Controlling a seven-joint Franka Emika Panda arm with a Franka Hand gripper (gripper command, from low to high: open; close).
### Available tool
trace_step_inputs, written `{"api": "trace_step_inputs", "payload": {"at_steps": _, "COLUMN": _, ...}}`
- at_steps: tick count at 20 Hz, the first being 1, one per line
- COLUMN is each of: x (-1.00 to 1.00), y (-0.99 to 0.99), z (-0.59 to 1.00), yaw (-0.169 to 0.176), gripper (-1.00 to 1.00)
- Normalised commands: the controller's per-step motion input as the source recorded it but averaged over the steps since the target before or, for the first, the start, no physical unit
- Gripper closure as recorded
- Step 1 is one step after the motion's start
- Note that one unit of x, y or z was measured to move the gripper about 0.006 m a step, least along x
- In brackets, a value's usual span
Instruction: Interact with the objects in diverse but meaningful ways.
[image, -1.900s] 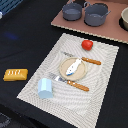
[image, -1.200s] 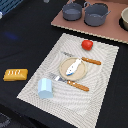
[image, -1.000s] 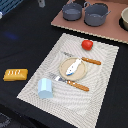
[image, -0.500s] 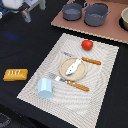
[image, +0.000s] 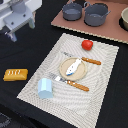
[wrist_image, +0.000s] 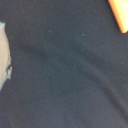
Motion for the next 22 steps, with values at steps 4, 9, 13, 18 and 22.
{"api": "trace_step_inputs", "payload": {"at_steps": 4, "x": -0.08, "y": -0.42, "z": -0.38, "yaw": 0.041, "gripper": -1.00}}
{"api": "trace_step_inputs", "payload": {"at_steps": 9, "x": -0.03, "y": -0.15, "z": -0.24, "yaw": 0.148, "gripper": -1.00}}
{"api": "trace_step_inputs", "payload": {"at_steps": 13, "x": 0.00, "y": -0.19, "z": -0.23, "yaw": 0.124, "gripper": -1.00}}
{"api": "trace_step_inputs", "payload": {"at_steps": 18, "x": 0.00, "y": -0.43, "z": -0.26, "yaw": 0.058, "gripper": -1.00}}
{"api": "trace_step_inputs", "payload": {"at_steps": 22, "x": 0.00, "y": -0.41, "z": -0.33, "yaw": 0.051, "gripper": -1.00}}
